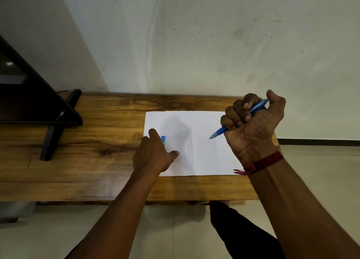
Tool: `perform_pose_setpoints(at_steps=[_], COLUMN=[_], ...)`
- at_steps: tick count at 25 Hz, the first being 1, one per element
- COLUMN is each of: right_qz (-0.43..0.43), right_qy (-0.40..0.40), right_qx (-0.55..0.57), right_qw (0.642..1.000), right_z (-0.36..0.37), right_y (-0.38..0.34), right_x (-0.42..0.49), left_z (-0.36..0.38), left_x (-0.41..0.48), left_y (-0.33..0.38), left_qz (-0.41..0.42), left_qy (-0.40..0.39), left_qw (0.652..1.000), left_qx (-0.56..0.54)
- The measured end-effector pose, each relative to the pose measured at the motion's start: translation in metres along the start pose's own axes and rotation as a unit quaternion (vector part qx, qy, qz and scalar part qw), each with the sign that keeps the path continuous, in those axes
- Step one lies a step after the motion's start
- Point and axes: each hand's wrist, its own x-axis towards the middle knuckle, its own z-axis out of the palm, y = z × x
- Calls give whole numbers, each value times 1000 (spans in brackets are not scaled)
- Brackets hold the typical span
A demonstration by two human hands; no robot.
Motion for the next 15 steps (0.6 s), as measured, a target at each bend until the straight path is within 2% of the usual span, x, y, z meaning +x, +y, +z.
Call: perform_pose_setpoints(at_steps=[7,12,15], right_qz=[9,-4,3], right_qy=[-21,3,-9], right_qx=[10,-5,12], right_qw=[1000,1000,1000], right_z=[0,-1,-3], right_y=[-3,-4,-3], right_x=[-2,-2,-3], left_z=[4,4,4], left_x=[3,4,4], left_y=[0,0,0], left_qz=[6,5,9], left_qy=[9,16,18], left_qw=[1000,1000,1000], left_qx=[-10,-11,-14])
